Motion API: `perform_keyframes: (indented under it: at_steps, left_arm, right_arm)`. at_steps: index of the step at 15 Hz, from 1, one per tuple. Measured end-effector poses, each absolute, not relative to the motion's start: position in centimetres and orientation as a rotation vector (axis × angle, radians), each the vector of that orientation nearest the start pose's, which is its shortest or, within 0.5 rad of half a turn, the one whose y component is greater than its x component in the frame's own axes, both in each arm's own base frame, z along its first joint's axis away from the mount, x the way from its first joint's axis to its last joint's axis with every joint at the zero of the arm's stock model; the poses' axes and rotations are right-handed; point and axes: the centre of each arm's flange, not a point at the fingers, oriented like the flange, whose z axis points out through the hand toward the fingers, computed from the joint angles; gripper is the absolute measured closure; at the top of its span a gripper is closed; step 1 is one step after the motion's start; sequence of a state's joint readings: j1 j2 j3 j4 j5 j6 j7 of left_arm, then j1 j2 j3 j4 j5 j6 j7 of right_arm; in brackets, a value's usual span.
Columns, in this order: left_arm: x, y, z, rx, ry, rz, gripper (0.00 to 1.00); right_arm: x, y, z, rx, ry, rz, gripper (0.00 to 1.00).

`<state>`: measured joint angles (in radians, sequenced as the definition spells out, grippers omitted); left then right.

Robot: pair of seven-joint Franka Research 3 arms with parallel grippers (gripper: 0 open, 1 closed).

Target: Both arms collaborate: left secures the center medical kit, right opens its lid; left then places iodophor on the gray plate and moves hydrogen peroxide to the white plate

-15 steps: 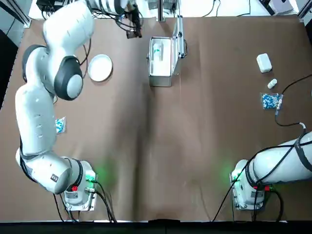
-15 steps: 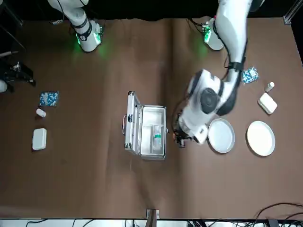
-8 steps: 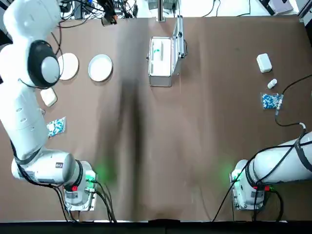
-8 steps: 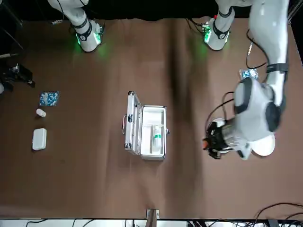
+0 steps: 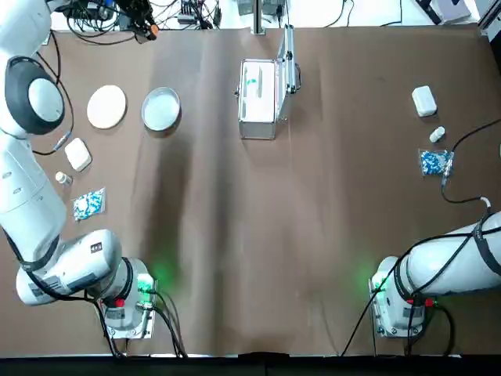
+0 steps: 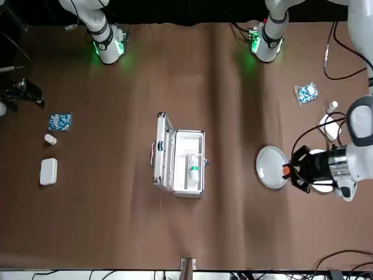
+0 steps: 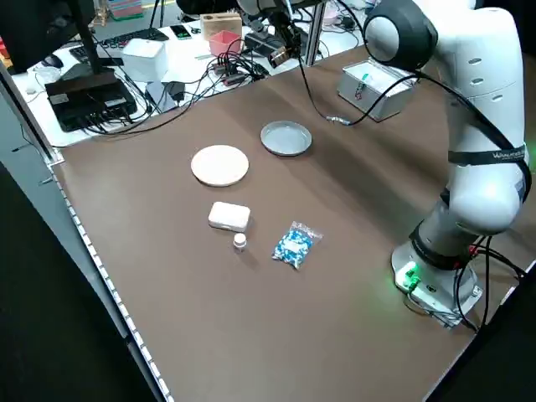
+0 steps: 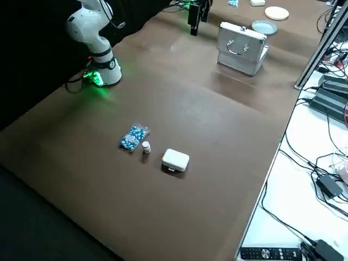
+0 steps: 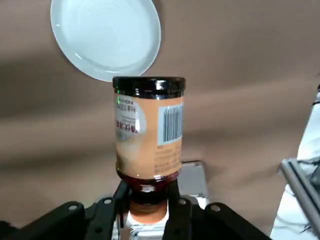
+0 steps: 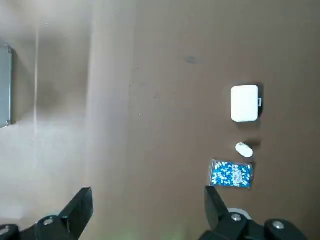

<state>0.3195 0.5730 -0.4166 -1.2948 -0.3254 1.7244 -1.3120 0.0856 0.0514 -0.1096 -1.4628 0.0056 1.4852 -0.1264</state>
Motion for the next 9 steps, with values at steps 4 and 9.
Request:
perform_keyframes:
  at_steps: [4,9]
  left_arm:
    - [69.7,-1.8,43.5,-2.755,-2.023,0.784,0.67]
    - [69.0,0.1,42.7,-2.886,-1.882,0.873,0.67]
  right_arm:
    - [56.2,-1.1,63.9,-3.135,-0.159,0.044,0.01]
    - [56.2,-1.1,63.9,-3.135,-0.161,0.044,0.01]
